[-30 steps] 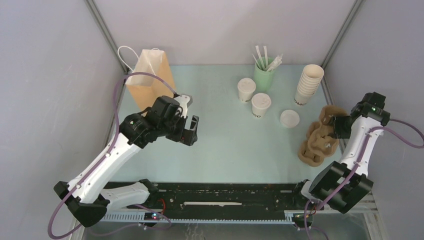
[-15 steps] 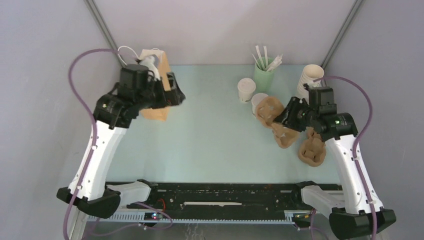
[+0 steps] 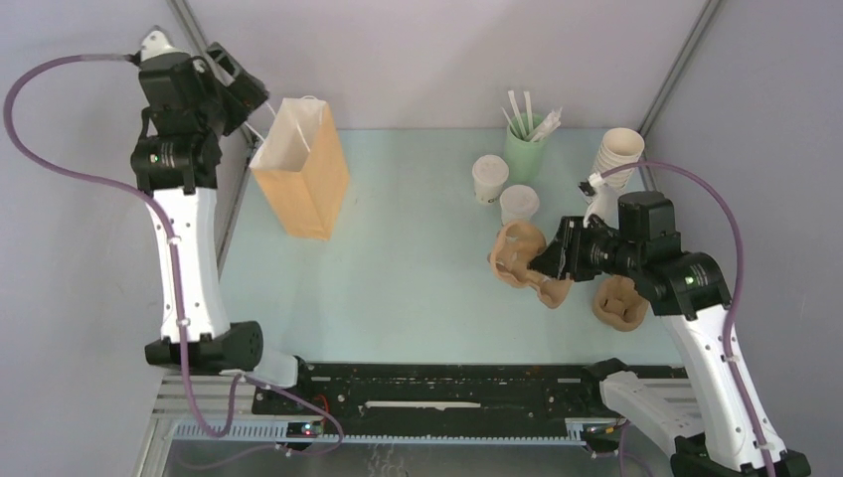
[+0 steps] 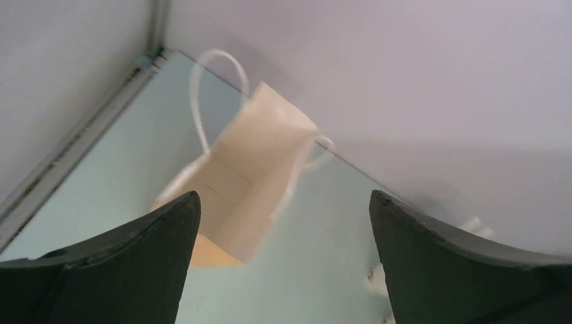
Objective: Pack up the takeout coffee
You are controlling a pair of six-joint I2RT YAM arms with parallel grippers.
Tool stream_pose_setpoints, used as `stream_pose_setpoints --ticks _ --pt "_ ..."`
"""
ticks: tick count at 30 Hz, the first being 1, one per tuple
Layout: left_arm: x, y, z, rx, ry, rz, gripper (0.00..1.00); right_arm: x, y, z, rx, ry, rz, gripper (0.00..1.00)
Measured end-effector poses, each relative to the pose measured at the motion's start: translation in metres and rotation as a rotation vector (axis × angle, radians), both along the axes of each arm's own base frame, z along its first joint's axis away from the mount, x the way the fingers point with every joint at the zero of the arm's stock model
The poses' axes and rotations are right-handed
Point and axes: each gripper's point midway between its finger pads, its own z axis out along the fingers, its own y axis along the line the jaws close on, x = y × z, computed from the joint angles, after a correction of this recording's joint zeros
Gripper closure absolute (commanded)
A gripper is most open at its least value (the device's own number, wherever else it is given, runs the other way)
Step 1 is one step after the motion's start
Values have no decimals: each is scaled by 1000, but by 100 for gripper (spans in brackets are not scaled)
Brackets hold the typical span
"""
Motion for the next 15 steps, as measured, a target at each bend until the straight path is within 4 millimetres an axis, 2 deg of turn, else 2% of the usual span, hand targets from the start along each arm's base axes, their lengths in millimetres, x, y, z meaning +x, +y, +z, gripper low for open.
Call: stream_pose_setpoints --ticks 3,6,10,13,15 --pt "25 46 -14 -22 15 130 0 -12 -1 1 -16 -19 38 58" --pt "52 78 -40 -47 63 209 2 -18 -1 0 -28 -24 62 58" --pt "88 92 -81 -75 149 230 9 -17 -1 -1 -38 -30 71 58" --pt "107 95 -110 -84 207 230 19 -14 0 -4 -47 -22 77 58" --pt "115 97 -127 -88 242 230 30 -13 0 -5 -49 -16 80 59"
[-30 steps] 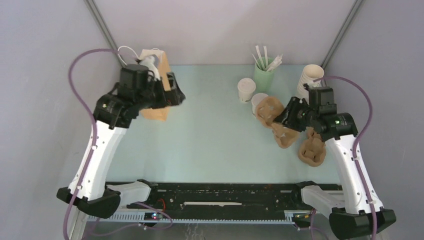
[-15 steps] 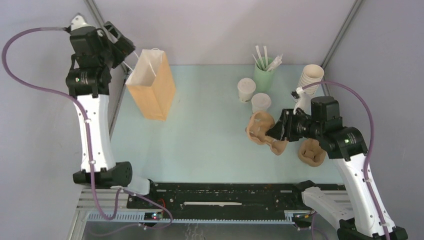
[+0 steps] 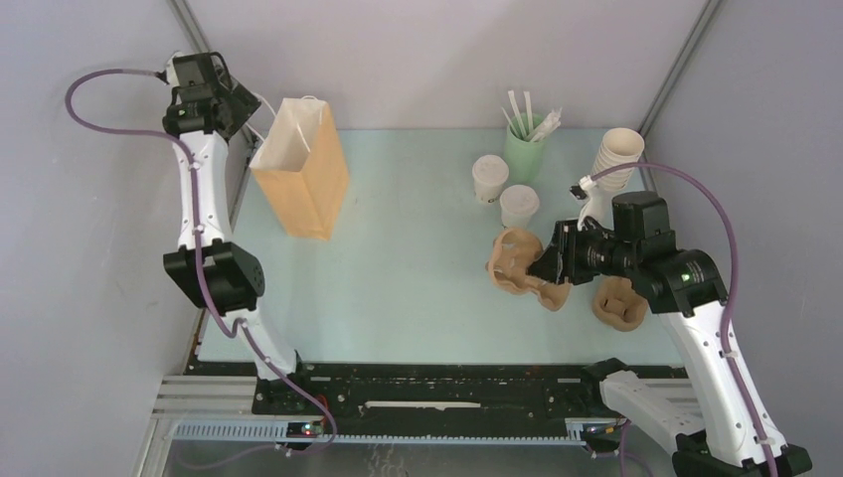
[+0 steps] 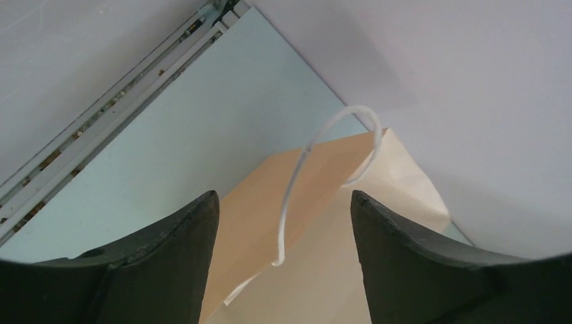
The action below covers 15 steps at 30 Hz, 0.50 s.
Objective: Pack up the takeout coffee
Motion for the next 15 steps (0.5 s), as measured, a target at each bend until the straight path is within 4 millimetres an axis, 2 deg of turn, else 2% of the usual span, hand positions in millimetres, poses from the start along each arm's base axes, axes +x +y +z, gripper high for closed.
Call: stream_pose_setpoints --ticks 4,8,13,15 --pt "10 0 -18 -12 30 -13 42 5 2 -1 4 8 3 59" --pt "16 -2 -19 -12 19 -35 57 12 1 -2 10 9 -13 59" --pt "28 -7 -7 -14 -40 -104 91 16 -3 -2 9 7 -36 59" --pt "32 -15 -1 -29 -65 -154 99 17 -5 -2 7 3 -49 59"
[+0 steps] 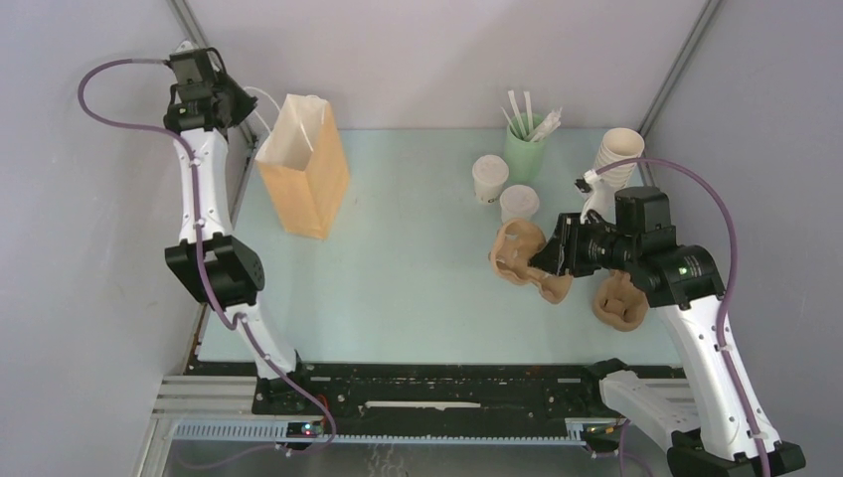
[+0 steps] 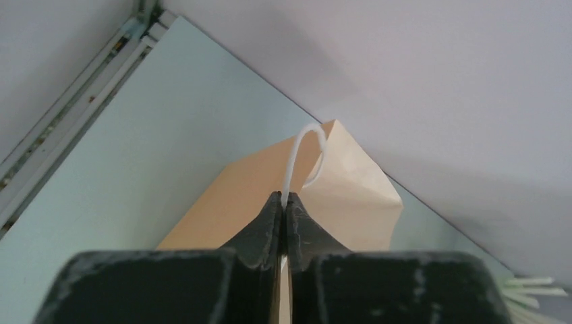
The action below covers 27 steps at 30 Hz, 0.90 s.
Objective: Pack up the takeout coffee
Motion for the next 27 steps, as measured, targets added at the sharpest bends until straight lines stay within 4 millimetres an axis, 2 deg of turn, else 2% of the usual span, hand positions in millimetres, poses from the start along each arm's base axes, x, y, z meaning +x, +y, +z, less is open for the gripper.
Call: stream_pose_setpoints --ticks 5,7,8,10,12,13,14,15,18,24,27 --pt "0 -34 14 -34 -39 -126 100 6 -5 7 -1 -51 -28 60" --pt "-8 -60 23 -40 -56 -184 100 8 -5 11 0 -82 -28 60" --pt "-16 -79 27 -42 -65 -223 100 9 -5 14 1 -103 -23 60" --pt "-45 -129 33 -56 -73 -328 100 13 -4 20 3 -145 -9 61" --pt "-86 -187 38 -88 -98 -459 100 14 -1 25 10 -182 23 61" --pt "-128 -230 37 -128 -113 -583 100 15 2 28 16 -200 45 61" --pt "-133 -234 36 -134 -112 -593 100 15 4 30 23 -215 63 61" --pt "-153 -249 35 -158 -129 -638 100 15 7 34 34 -233 84 61" --pt "-196 -266 12 -216 -123 -697 100 14 17 44 72 -279 141 61" --pt "-250 -305 -58 -292 26 -835 100 3 40 61 135 -364 291 61" --pt "-273 -324 -82 -314 93 -920 100 -4 53 70 149 -432 389 61"
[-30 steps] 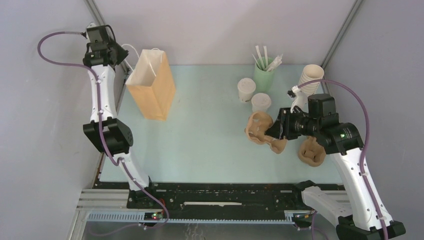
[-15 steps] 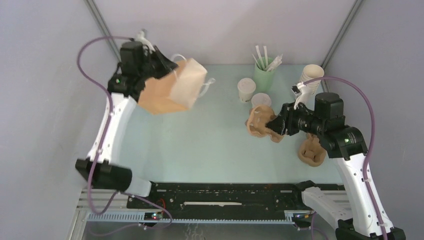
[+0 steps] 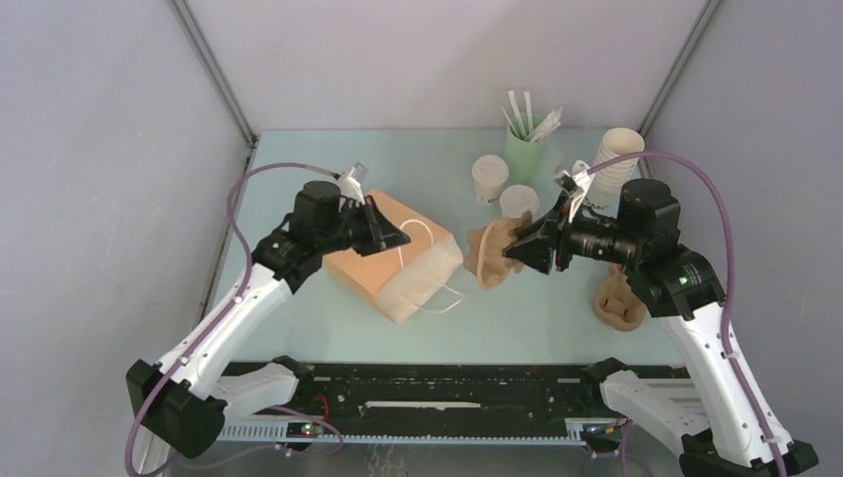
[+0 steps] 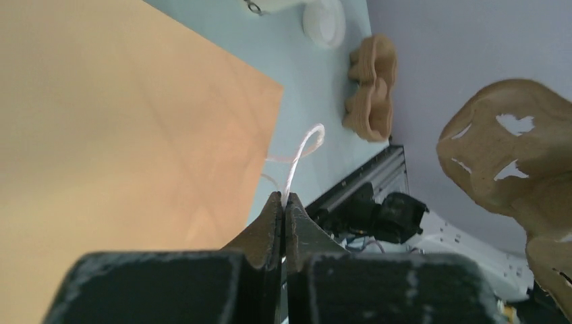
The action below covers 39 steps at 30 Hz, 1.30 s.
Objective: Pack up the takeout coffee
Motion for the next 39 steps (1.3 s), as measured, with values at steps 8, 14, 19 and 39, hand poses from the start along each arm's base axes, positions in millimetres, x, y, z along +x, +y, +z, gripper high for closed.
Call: stream_pose_setpoints --ticks 8,14,19,39 --pt "-28 -7 15 -50 -42 -72 100 -26 45 -23 -23 -178 331 62" --pt "-43 -3 39 -108 -90 -81 100 -54 73 -71 -37 -246 539 63" --pt "-47 -2 35 -103 -61 -81 100 -47 87 -70 -9 -326 568 65" --pt "-50 1 42 -50 4 -85 100 -51 114 -100 24 -337 660 65"
